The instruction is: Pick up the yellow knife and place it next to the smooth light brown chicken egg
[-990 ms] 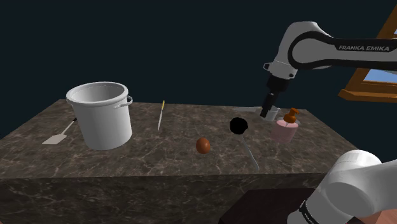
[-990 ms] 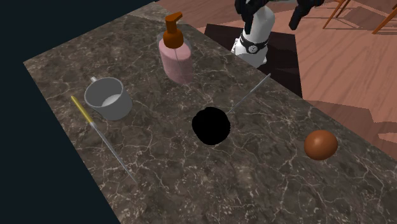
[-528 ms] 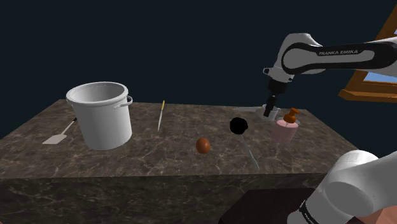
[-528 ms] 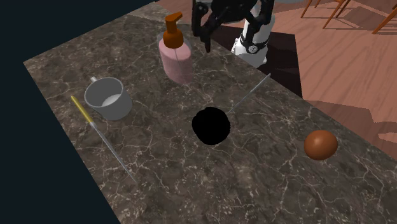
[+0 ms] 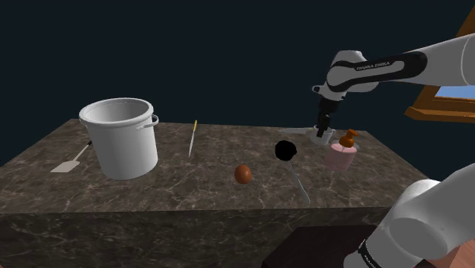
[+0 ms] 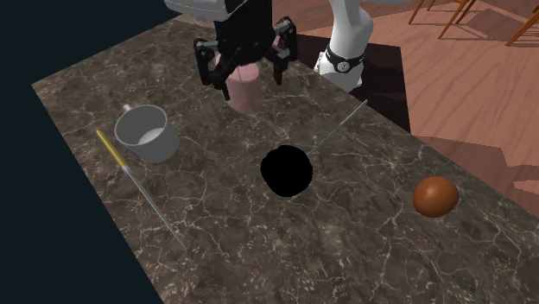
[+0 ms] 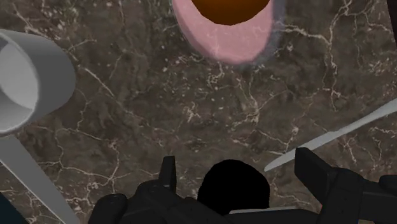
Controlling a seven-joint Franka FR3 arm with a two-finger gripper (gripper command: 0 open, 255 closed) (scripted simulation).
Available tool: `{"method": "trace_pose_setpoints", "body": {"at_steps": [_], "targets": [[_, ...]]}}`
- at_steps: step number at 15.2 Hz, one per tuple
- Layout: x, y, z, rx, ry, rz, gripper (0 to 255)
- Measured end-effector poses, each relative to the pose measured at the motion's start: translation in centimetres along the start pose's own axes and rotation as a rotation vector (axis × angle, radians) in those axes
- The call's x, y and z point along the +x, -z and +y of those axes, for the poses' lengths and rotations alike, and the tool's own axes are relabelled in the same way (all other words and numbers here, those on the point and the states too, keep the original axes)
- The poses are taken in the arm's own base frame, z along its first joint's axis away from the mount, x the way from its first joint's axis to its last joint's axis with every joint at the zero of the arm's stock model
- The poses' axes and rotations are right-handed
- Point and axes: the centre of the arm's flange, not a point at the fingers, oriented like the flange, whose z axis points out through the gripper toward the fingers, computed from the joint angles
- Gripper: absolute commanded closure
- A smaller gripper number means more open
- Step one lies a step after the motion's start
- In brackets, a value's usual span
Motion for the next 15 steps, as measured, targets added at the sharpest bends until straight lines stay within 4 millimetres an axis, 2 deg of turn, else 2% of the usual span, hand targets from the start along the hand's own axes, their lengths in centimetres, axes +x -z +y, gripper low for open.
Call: {"method": "trace_pose_setpoints", "body": {"at_steps": [5, 15], "targets": [[-0.3, -2.4, 6.3, -0.006, 0.094, -0.011, 0], [1.2, -6.7, 18.3, -0.021, 0.285, -0.034, 0]]}}
